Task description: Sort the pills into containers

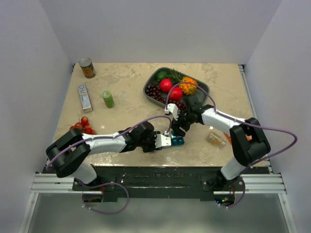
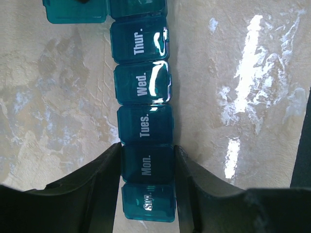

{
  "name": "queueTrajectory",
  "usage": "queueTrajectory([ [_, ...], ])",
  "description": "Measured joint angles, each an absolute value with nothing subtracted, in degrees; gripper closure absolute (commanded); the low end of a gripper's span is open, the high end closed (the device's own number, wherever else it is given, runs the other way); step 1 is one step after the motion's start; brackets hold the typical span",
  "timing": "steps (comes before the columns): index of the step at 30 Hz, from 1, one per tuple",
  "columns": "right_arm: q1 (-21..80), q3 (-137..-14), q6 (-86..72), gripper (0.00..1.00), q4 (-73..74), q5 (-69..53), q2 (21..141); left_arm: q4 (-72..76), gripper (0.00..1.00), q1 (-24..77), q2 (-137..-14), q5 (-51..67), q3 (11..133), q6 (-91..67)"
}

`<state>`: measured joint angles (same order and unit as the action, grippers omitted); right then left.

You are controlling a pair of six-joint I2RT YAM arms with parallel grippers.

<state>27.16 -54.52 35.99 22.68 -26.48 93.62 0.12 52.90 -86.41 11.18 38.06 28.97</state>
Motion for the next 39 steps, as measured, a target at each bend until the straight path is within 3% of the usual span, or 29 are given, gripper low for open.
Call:
queueTrajectory([
  [2,25.6,-54.6,37.6,0.27,24.5,-29.1,91.6,0.1,0.58,52.9,-86.4,10.5,38.1,28.6],
  [11,17.2,-54.6,45.8,0.21,32.2,-40.2,78.8,-0.4,0.25,52.9,-85.5,7.8,38.2,26.7],
  [22,10.8,-53.5,47.0,0.16,35.2,-38.4,71.4,-1.4,0.19,52.9,-72.8,7.5,38.2,24.5],
  [28,7.1,-54.4,47.5,0.14,42.0,-33.2,71.0,-0.6,0.03,52.5,-61.2,7.3,36.6,23.2],
  [39,0.5,-55.0,49.1,0.14,52.0,-24.9,69.9,1.5,0.0,52.1,-45.7,5.5,27.4,21.6],
])
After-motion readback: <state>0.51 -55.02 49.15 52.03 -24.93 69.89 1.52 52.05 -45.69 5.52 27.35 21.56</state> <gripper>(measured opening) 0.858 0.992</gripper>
